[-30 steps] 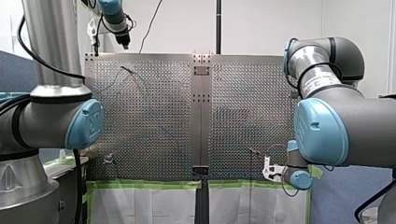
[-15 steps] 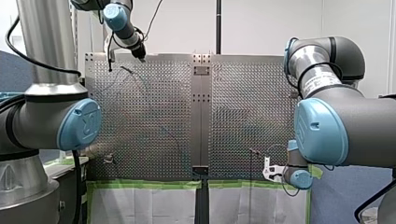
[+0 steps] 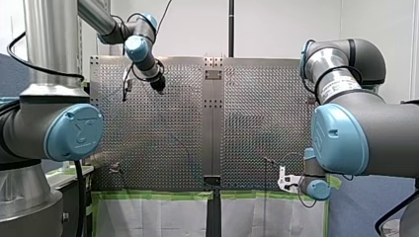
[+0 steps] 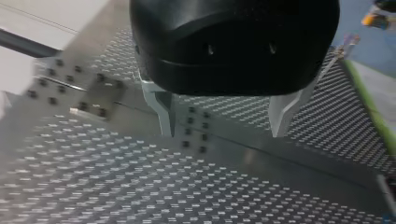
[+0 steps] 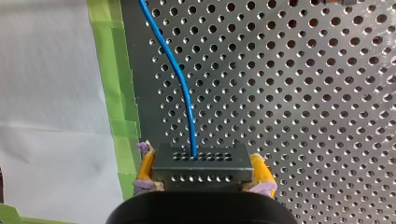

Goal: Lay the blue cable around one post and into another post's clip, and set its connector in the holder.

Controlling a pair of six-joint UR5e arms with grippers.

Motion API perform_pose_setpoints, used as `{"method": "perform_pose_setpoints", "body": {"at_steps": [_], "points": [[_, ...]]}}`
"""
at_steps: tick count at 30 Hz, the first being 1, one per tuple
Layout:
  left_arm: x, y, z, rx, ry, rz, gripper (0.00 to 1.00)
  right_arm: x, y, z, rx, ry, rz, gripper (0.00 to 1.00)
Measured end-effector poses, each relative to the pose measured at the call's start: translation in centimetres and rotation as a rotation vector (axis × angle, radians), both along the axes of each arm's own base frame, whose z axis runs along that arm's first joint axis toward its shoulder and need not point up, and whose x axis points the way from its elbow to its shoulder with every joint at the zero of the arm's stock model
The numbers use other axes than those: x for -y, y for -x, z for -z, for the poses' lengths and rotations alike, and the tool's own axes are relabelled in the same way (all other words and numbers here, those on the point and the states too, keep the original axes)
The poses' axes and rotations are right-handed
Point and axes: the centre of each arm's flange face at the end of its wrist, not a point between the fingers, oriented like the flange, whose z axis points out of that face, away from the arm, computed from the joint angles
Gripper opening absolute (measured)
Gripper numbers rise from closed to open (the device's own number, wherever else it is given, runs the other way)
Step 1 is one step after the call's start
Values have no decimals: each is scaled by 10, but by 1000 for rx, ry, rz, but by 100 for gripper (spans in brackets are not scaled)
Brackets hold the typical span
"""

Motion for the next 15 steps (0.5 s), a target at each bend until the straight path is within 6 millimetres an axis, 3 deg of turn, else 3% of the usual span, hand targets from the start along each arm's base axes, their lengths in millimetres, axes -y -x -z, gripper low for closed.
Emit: {"method": "perform_pose_setpoints", "body": {"at_steps": [15], "points": [[49,28,107,-128,-37,108,99,-1,-1,0,2,-3,-4,0]]}}
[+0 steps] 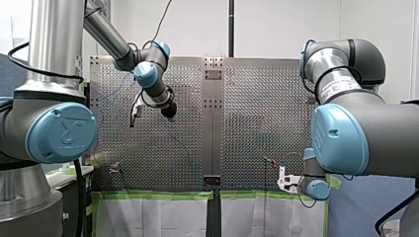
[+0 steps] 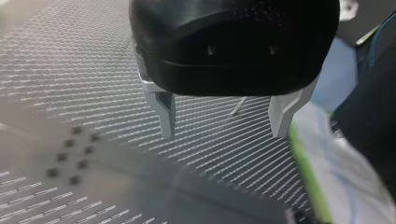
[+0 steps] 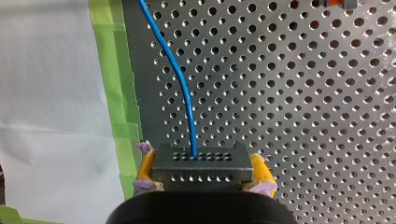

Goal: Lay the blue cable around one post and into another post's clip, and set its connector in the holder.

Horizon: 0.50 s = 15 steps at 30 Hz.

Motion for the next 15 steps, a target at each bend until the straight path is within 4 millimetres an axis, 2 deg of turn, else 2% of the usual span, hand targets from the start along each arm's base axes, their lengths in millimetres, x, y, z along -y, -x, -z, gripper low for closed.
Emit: {"method": "perform_pose_setpoints", "body": {"at_steps": [5,15], "points": [[17,9,25,-22,3,39,99,0,-1,0,-1,-1,-1,0],[53,20,60,-32,28,112,99,-1,-2,0,-1,0,-4,0]]}}
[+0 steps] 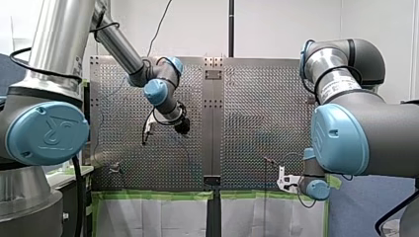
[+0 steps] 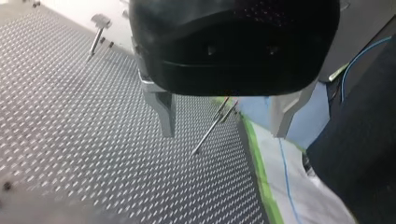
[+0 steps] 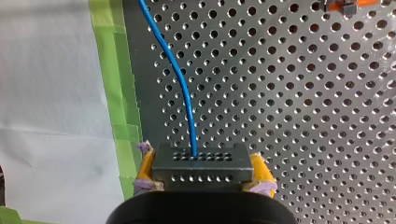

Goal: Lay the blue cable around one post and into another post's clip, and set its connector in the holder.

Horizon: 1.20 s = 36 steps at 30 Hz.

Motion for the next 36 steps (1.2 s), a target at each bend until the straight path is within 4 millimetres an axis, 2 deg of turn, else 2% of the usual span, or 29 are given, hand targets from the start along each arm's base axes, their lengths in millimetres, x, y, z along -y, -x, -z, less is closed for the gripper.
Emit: {"method": "perform_pose_setpoints", "body": {"at_steps": [6,10,22,36], "points": [[23,6,18,6,10,49,99,0,-1,0,0,-1,-1,0],[35,0,27,22,21,65,99,-1,-1,0,0,-2,-1,0],[53,-46,49,80,81,46,99,0,-1,0,1,0,-1,0],[84,-95,69,153,182,68,99,-1,-3,0,0,1,-4,0]]}}
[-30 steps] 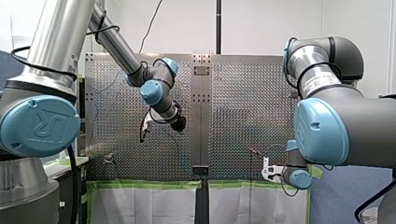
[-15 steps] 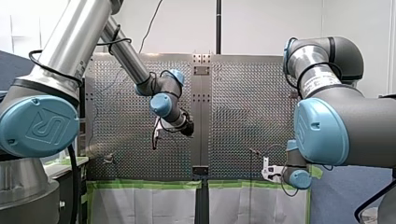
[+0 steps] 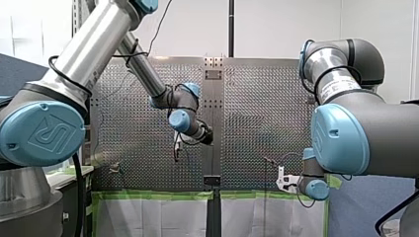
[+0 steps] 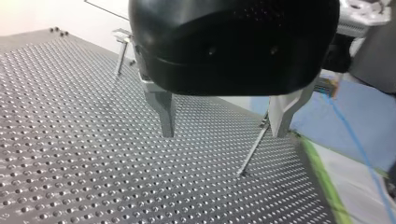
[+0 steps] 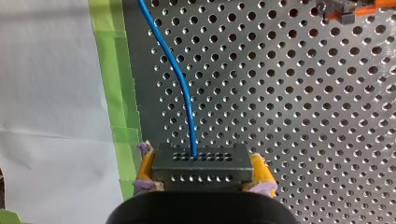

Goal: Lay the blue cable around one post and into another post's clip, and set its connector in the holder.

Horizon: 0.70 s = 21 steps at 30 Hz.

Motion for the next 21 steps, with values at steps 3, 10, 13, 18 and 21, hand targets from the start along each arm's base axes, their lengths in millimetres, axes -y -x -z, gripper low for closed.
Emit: {"method": "perform_pose_setpoints", "body": {"at_steps": [3,10,13,18,21], "points": [[5,-7,8,6,22,4,99,0,0,0,0,0,0,0],[8,-13,37,6,32,3,99,1,0,0,0,1,1,0],[9,-14,50,7,32,0,99,1,0,0,0,0,1,0],[9,-16,73,8,30,-4,99,1,0,0,0,1,1,0],[9,-17,87,9,28,-7,99,1,0,0,1,0,2,0]]}}
